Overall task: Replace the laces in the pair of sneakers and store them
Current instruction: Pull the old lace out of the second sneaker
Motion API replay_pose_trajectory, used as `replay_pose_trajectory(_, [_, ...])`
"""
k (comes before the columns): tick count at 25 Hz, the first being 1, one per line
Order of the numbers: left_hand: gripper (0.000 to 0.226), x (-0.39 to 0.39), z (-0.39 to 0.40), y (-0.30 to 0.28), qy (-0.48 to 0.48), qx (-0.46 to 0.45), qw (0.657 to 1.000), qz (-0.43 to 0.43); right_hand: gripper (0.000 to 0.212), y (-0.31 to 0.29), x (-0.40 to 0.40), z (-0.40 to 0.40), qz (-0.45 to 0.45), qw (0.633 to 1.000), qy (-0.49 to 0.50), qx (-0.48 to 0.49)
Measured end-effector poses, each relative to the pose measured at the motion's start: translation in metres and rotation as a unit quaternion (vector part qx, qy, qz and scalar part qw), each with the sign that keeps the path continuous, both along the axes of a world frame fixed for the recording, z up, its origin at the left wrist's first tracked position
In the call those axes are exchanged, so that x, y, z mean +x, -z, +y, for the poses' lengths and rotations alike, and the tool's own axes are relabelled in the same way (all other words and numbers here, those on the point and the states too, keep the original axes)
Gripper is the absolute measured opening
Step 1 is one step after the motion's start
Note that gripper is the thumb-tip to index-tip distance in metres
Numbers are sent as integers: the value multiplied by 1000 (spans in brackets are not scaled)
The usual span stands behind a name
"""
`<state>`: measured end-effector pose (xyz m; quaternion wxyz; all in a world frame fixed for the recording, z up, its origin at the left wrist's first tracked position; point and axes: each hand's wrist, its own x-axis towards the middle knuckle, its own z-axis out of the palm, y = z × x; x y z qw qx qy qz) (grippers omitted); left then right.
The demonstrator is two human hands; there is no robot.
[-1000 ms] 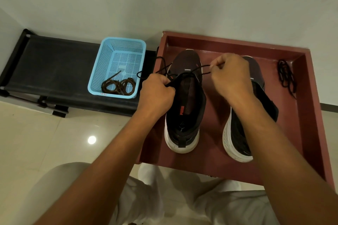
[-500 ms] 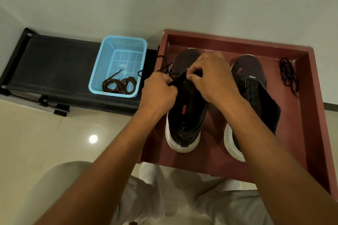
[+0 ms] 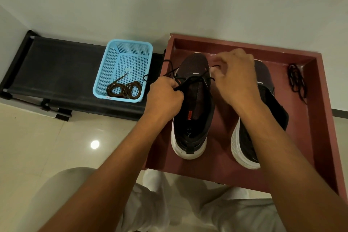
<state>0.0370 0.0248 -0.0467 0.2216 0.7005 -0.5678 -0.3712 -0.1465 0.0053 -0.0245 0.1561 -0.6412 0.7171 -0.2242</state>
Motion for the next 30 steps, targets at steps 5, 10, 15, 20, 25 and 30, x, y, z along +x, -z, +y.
replay_pose_trajectory(5, [8, 0, 0, -2, 10, -11, 1000, -13, 15, 8, 21, 2, -23, 994, -104, 19])
replay_pose_trajectory(10, [8, 0, -1, -1, 16, -11, 1000, -24, 3, 11, 18, 0, 4, 996, -93, 0])
replay_pose_trajectory(15, [8, 1, -1, -2, 11, -9, 1000, -17, 20, 13, -1, -6, -26, 997, 67, -34])
replay_pose_trajectory(20, [8, 2, 0, -2, 14, -9, 1000, -21, 11, 6, 1, 0, -16, 999, 39, -14])
replay_pose_trajectory(25, [10, 1, -1, -3, 22, -10, 999, -26, 13, 4, 26, 3, 5, 996, -84, 27])
replay_pose_trajectory(30, [10, 1, -2, -3, 29, -13, 999, -39, 3, 7, 29, 4, 24, 995, -89, 45])
